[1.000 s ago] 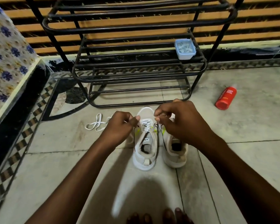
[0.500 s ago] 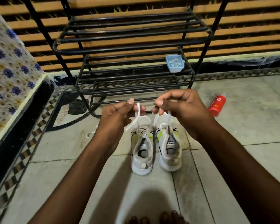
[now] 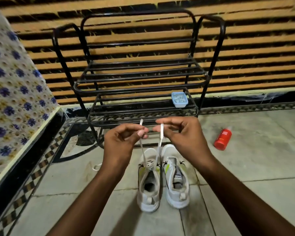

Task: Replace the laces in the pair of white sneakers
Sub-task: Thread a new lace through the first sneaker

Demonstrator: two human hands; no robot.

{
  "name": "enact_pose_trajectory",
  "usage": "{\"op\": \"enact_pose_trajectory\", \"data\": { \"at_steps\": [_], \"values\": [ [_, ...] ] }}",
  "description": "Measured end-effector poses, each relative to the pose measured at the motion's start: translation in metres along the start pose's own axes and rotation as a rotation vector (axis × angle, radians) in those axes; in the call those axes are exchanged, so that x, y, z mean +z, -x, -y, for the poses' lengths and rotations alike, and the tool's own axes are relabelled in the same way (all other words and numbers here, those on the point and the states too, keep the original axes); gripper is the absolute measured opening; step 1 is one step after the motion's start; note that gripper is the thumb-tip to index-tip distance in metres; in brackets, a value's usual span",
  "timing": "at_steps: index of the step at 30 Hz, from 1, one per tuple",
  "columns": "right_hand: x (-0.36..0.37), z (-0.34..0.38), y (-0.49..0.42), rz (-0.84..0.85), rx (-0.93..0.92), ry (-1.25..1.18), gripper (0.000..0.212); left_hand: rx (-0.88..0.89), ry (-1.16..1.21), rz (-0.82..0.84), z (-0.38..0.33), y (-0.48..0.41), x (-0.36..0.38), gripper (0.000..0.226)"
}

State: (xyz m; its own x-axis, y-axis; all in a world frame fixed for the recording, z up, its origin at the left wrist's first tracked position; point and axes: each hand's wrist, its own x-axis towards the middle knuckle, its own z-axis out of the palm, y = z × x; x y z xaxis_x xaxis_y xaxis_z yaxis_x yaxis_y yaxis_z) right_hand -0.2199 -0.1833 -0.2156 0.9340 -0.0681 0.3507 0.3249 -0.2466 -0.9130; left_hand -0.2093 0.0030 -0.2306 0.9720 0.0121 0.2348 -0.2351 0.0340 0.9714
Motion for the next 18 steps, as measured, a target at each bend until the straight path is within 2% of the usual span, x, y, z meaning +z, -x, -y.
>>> {"op": "enact_pose_trajectory", "data": {
  "at_steps": [2,6,9,13,18],
  "values": [
    [0.004,0.003,-0.002,-0.046,-0.013,-0.02,0.008,0.012,0.067,-0.03,-0.007,-0.001,0.001,0.015],
    [0.009,0.005,-0.006,-0.064,-0.062,0.09,0.021,0.01,0.131,-0.064,-0.021,-0.002,0.003,0.026],
    [0.012,0.008,-0.009,-0.11,-0.067,0.131,0.018,0.033,0.112,-0.047,-0.032,-0.002,0.004,0.021],
    [0.015,0.017,-0.008,-0.11,-0.073,-0.009,0.008,0.051,0.119,-0.033,-0.043,-0.001,0.002,0.017],
    [0.024,0.022,-0.007,-0.189,-0.079,-0.044,0.008,0.059,0.11,0.022,-0.047,-0.005,-0.003,0.009]
  ]
}}
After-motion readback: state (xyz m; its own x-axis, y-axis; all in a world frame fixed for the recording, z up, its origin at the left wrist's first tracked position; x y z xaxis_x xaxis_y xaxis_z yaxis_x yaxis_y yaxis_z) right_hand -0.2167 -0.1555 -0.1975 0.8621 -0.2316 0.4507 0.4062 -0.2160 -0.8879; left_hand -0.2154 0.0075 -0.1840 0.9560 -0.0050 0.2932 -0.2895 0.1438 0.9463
